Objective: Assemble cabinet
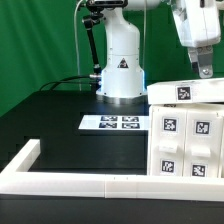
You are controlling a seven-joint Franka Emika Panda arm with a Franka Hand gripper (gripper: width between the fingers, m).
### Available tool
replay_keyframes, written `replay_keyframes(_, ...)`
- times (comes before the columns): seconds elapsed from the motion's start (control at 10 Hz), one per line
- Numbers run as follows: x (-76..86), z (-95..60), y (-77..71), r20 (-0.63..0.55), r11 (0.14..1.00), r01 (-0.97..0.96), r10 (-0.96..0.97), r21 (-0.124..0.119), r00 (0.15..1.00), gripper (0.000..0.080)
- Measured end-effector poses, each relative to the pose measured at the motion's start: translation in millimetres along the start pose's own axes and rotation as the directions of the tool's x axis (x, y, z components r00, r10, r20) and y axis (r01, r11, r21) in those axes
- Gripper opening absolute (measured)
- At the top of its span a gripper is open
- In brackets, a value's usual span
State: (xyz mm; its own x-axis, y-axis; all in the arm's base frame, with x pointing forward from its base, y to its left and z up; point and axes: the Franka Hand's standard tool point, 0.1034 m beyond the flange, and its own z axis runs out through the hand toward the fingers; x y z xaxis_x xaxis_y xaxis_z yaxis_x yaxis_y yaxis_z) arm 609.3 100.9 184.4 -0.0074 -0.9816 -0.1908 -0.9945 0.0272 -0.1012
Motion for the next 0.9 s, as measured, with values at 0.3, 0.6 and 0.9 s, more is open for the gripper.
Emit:
replay_keyframes(0.3, 1.2, -4.4, -10.1, 0.019, 0.886, 0.463, -0.462, -0.025, 0.886, 0.0797)
replay_keyframes(0.6, 3.3, -4.8, -10.4, 0.034, 0.733, 0.679, -0.679, -0.026, 0.734, 0.0797)
replay_keyframes(0.9, 4.0, -4.7, -10.1, 0.035, 0.531, 0.847, -0.846, -0.026, 0.532, 0.0797)
